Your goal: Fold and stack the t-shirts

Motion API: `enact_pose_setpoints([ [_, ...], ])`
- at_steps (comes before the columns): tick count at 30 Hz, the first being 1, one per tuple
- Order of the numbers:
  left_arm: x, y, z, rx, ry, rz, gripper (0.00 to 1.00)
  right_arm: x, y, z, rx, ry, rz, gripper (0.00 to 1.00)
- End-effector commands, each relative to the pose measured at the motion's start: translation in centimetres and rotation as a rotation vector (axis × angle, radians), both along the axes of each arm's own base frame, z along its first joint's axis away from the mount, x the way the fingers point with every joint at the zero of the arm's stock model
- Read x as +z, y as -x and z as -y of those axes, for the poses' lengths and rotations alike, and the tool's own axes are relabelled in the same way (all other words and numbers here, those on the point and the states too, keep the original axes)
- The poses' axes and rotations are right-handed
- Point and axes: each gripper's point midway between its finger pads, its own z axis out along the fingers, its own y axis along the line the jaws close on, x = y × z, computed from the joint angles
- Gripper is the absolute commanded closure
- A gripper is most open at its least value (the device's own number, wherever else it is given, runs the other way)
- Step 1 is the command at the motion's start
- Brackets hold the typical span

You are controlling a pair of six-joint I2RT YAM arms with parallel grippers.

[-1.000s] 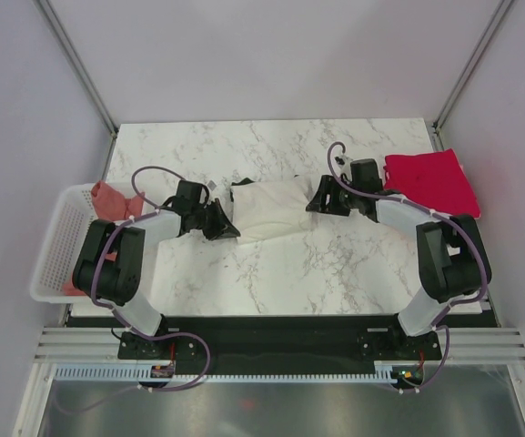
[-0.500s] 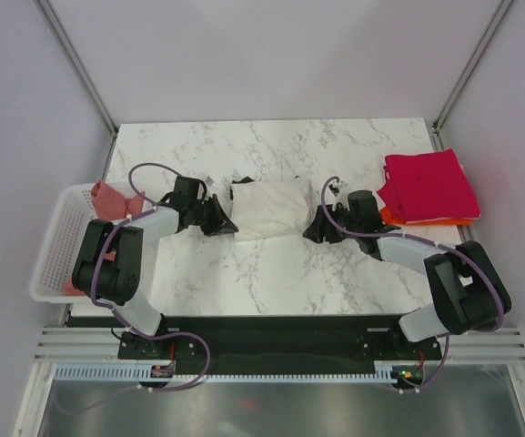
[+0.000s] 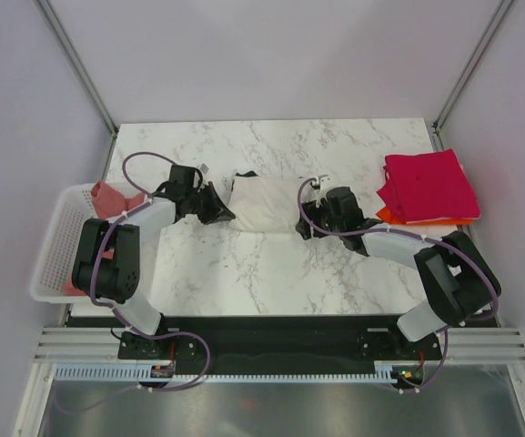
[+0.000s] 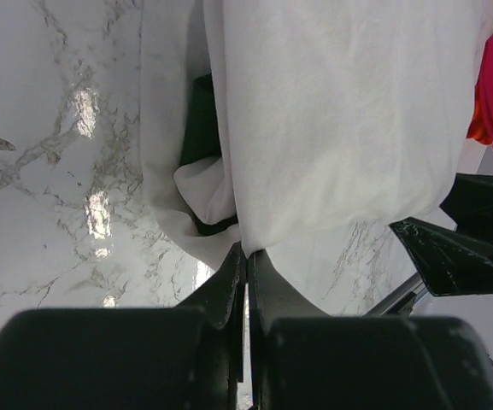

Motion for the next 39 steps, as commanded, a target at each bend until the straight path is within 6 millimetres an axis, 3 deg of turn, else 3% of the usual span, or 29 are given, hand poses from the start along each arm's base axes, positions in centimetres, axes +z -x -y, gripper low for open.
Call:
enact_pose_setpoints([
  [1, 1.2, -1.6, 0.0, -0.02, -0.007, 0.059, 0.98, 0.7, -0.5, -1.6, 0.061, 0.059, 0.057, 0.28],
  [4, 1.4, -1.9, 0.0, -0.021, -0.009, 0.053, 0.98, 0.2, -0.8, -1.9, 0.066, 0.099, 0.043, 0.28],
  [8, 1.3, -1.9, 0.0, -0.021, -0.011, 0.049, 0.98, 0.2, -2.0, -2.2, 0.05, 0.134, 0.05, 0.39],
  [11, 0.9, -1.7, -0.4, -0.018, -0.026, 0.046, 0.98, -0.1, -2.1, -2.3, 0.053, 0.143, 0.043, 0.68],
  [12, 0.6, -1.5, -0.5, -0.016, -0.03, 0.036, 0.98, -0.1, -2.2, -1.9, 0.027, 0.149, 0.043, 0.92],
  [13, 0.4, -1.5, -0.6, -0.012, -0.036, 0.033, 0.98, -0.2, -2.0, -1.7, 0.018, 0.151, 0.031, 1.0],
  [21, -0.7, -0.9, -1.6, 0.016, -0.059, 0.006, 0.98, -0.4, 0.8, 0.9, -0.068, 0.145, -0.005, 1.0],
  [26, -0.4, -0.7, -2.2, 0.035, -0.09, 0.02, 0.98, -0.8, 1.8, 1.8, -0.093, 0.179, -0.065, 0.9],
  [30, -0.9, -0.3, -2.5, 0.035, -0.104, 0.013, 0.98, -0.5, 1.8, 3.8, -0.185, 0.23, -0.06, 0.72],
  [32, -1.0, -0.2, -2.5, 0.034, -0.103, 0.01, 0.98, -0.3, 2.0, 4.5, -0.211, 0.26, -0.075, 0.71],
  [34, -1.2, 0.2, -2.5, 0.033, -0.106, 0.006, 0.98, 0.0, 2.3, 4.5, -0.209, 0.25, -0.084, 0.6],
  [35, -1.2, 0.3, -2.4, 0.031, -0.1, 0.006, 0.98, 0.5, 2.3, 4.5, -0.214, 0.242, -0.075, 0.49],
  [37, -1.0, 0.7, -2.1, 0.019, -0.091, 0.013, 0.98, 0.8, 2.4, 5.1, -0.236, 0.256, -0.073, 0.43],
  [39, -1.2, 1.2, -2.2, 0.021, -0.118, 0.021, 0.85, 1.4, 2.6, 5.3, -0.239, 0.263, -0.072, 0.34],
])
